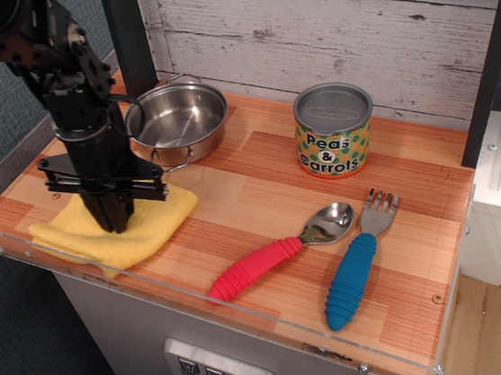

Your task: Move the yellow rag closer to the red spoon.

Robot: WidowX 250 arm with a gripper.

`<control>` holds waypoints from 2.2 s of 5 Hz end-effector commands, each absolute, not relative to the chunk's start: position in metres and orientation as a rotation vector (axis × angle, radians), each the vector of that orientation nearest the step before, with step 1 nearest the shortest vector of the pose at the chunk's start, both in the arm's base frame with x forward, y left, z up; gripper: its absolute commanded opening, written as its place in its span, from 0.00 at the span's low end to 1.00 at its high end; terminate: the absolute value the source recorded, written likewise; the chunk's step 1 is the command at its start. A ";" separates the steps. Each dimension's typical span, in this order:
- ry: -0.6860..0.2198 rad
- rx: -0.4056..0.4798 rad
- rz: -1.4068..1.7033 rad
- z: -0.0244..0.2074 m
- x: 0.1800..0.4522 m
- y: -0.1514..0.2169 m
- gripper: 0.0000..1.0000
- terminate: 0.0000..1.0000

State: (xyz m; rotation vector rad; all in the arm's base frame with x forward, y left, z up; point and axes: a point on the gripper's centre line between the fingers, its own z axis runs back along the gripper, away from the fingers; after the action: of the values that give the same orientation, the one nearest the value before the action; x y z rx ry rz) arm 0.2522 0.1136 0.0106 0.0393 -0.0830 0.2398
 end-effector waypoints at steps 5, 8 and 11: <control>-0.189 0.026 0.318 0.027 0.273 0.054 0.00 0.00; -0.225 0.041 0.296 0.052 0.273 0.056 1.00 0.00; -0.278 0.021 0.257 0.090 0.283 0.044 1.00 0.00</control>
State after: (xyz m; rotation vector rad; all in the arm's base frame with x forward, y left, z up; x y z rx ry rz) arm 0.2779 0.0417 0.0728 0.0159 -0.2200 0.2655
